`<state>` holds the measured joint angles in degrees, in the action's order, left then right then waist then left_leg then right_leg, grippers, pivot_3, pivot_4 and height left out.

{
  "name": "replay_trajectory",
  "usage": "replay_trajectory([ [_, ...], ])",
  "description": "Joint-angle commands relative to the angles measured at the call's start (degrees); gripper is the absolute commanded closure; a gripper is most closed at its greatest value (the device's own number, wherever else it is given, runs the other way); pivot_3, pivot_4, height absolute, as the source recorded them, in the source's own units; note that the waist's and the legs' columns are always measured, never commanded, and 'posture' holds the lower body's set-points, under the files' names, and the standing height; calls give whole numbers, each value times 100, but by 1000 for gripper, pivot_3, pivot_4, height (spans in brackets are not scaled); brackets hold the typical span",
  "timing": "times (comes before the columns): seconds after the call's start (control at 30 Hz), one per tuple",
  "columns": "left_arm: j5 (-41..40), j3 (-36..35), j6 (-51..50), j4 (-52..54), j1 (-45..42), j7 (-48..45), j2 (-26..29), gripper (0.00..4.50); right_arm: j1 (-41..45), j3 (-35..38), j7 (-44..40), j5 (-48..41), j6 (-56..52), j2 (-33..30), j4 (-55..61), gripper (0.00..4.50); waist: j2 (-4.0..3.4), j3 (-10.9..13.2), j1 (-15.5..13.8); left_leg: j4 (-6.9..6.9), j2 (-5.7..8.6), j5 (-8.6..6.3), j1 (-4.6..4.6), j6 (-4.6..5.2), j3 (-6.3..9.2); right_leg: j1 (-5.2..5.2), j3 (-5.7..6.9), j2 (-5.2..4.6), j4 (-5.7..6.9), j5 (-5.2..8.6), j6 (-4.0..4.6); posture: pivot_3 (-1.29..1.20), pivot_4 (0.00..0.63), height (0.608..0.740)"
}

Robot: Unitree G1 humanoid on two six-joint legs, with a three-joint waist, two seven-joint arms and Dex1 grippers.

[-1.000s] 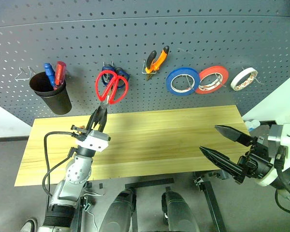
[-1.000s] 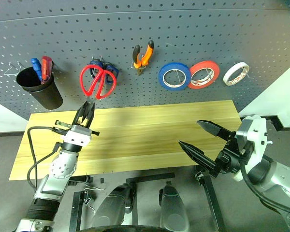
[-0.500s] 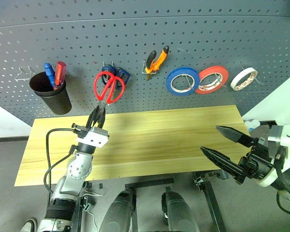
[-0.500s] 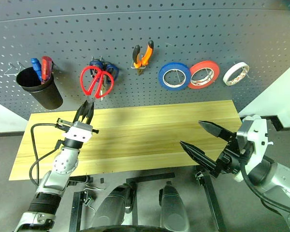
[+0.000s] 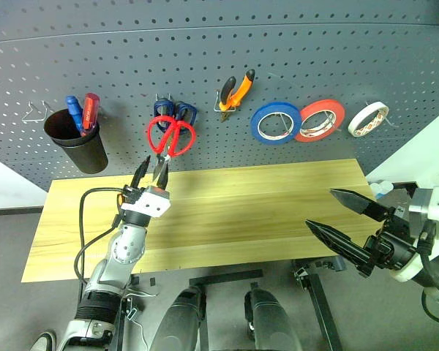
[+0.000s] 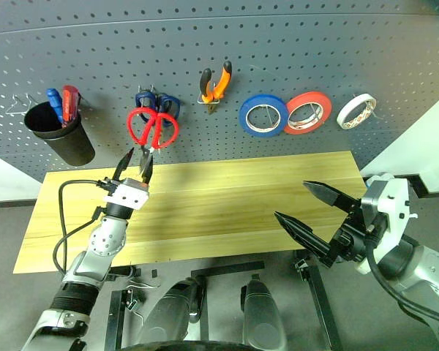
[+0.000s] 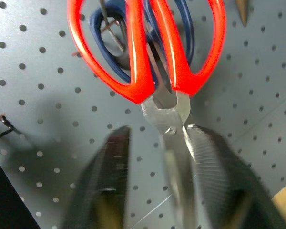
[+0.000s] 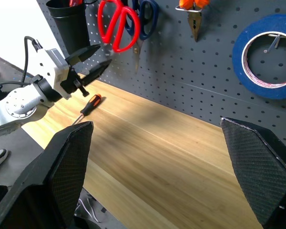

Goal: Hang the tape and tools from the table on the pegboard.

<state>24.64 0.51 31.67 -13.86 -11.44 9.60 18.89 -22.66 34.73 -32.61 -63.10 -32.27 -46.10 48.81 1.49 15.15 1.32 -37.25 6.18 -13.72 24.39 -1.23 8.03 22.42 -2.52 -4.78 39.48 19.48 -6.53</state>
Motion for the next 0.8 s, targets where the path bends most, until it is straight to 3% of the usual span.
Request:
replay_trajectory([
  [0.03, 41, 6, 5, 118, 46, 99, 13, 1131, -1, 164, -2, -11, 68, -36, 179, 0, 0, 0, -2, 0, 0, 0, 0, 0, 0, 0, 0, 0, 0, 0, 0, -121, 235, 719],
  [0.07, 17, 21, 14, 101, 65, 84, 6, 872, 3, 156, 2, -9, 69, -35, 179, 0, 0, 0, -4, 0, 0, 0, 0, 0, 0, 0, 0, 0, 0, 0, 0, -121, 235, 719],
  [0.33, -242, -10, -466, 420, 852, -268, 4, 872, 27, 76, 12, 62, 89, -4, 170, 0, 0, -5, 66, 1, 0, 0, 0, 0, -1, 1, -2, -1, 0, 0, 0, -112, 230, 719],
  [0.53, -795, -397, -1871, 832, 1387, -527, -267, 872, 44, 124, -31, 60, 90, -19, 152, 0, -1, -42, 112, 0, -1, 0, 0, 0, -1, 0, -2, -2, 1, 0, 0, -109, 228, 719],
  [0.8, -1491, -907, -3527, 1009, 1005, -641, -593, 872, 68, 142, -117, 21, 75, -46, 127, 0, 2, -74, 108, -10, -1, 0, -3, 0, -1, -4, -2, -1, 9, -2, -2, -108, 224, 719],
])
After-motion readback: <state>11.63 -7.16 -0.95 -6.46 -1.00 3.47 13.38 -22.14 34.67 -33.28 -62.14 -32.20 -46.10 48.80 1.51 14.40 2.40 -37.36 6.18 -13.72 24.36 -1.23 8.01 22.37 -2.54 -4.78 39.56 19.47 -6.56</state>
